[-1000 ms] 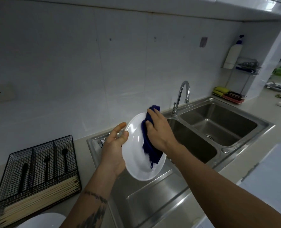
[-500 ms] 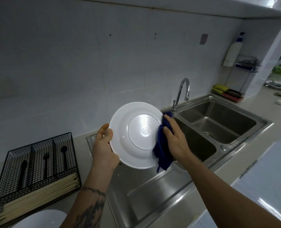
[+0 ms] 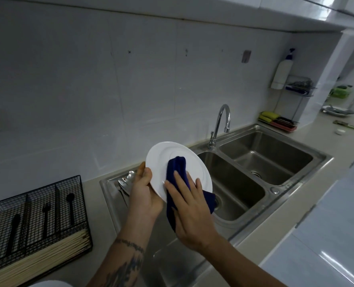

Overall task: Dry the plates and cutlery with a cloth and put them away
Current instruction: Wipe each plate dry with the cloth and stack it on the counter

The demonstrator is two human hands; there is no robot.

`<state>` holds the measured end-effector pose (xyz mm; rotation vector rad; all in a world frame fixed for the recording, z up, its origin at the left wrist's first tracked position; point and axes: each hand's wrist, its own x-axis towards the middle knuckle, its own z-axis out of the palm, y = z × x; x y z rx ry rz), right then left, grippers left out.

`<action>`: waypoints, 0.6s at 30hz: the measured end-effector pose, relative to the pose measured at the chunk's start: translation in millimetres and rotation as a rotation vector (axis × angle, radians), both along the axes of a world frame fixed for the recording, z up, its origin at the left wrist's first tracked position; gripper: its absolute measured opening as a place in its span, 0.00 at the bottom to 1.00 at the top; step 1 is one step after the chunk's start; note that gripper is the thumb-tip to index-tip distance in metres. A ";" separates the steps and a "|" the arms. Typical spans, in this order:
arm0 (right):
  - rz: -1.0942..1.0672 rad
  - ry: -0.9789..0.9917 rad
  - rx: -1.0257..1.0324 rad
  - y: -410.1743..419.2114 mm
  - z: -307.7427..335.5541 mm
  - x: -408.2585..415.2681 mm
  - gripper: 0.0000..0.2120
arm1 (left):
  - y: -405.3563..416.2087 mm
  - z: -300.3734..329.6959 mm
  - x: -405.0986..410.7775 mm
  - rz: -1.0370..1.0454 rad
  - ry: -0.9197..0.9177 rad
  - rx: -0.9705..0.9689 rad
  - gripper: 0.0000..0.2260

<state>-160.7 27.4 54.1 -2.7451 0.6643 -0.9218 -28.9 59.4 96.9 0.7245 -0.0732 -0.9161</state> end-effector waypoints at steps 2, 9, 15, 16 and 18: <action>0.044 0.065 -0.015 -10.0 17.2 6.0 0.26 | 2.9 0.8 3.0 -0.024 -0.007 -0.008 0.18; 0.065 0.118 -0.060 -40.3 64.2 36.3 0.25 | 13.3 2.5 1.9 -0.091 -0.098 0.011 0.19; -0.129 -0.097 0.326 -64.6 75.7 40.5 0.21 | 26.1 3.1 6.7 -0.037 -0.211 0.052 0.12; -0.157 -0.111 0.357 -62.9 74.2 40.7 0.21 | 27.6 3.4 6.2 -0.031 -0.225 0.063 0.11; -0.150 -0.091 0.256 -51.8 71.5 42.5 0.22 | 28.6 4.7 5.5 -0.027 -0.231 0.073 0.11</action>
